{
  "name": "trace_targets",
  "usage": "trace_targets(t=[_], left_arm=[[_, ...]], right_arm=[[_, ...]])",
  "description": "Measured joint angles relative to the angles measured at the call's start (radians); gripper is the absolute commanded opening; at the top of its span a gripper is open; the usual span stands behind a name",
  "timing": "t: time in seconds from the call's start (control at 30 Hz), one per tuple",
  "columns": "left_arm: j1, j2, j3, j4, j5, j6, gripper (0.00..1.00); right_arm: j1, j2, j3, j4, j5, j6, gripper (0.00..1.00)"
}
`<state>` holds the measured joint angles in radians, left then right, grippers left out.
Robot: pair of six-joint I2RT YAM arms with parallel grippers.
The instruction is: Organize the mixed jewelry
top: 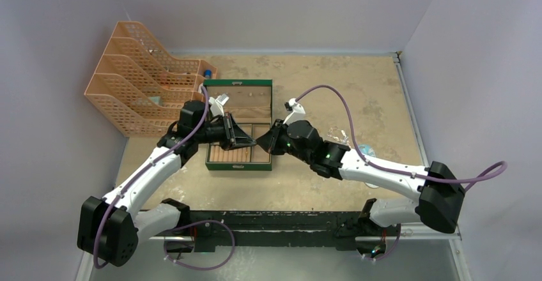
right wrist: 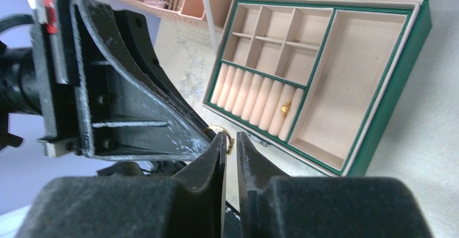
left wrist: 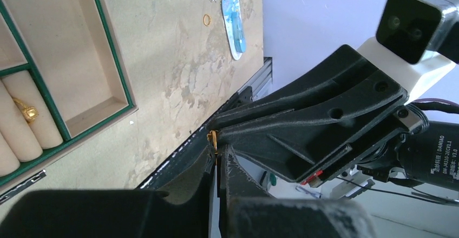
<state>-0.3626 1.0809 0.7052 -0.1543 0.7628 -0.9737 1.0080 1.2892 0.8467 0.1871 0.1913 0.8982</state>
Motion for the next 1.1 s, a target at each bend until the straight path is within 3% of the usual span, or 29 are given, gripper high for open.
trace_targets(t=[0.07, 0.13, 0.37, 0.57, 0.73, 1.1], left_arm=[[0.000, 0.000, 0.000, -0.002, 0.000, 0.008, 0.00], [0.000, -0.001, 0.000, -0.005, 0.001, 0.016, 0.00], [0.000, -0.007, 0.000, -0.010, 0.008, 0.032, 0.00], [0.000, -0.018, 0.011, 0.020, 0.081, -0.018, 0.00], [0.000, -0.035, 0.045, 0.111, 0.168, -0.108, 0.00], [0.000, -0.067, 0.079, 0.264, 0.270, -0.231, 0.00]], right_arm=[[0.000, -0.005, -0.011, 0.003, 0.000, 0.018, 0.40], [-0.001, -0.031, -0.048, 0.013, 0.003, 0.039, 0.47], [-0.008, -0.229, -0.201, 0.107, -0.002, 0.091, 0.57], [-0.047, -0.316, -0.288, 0.283, -0.064, 0.193, 0.65], [-0.074, -0.315, -0.361, 0.444, -0.153, 0.311, 0.66], [-0.077, -0.243, -0.368, 0.686, -0.289, 0.418, 0.47]])
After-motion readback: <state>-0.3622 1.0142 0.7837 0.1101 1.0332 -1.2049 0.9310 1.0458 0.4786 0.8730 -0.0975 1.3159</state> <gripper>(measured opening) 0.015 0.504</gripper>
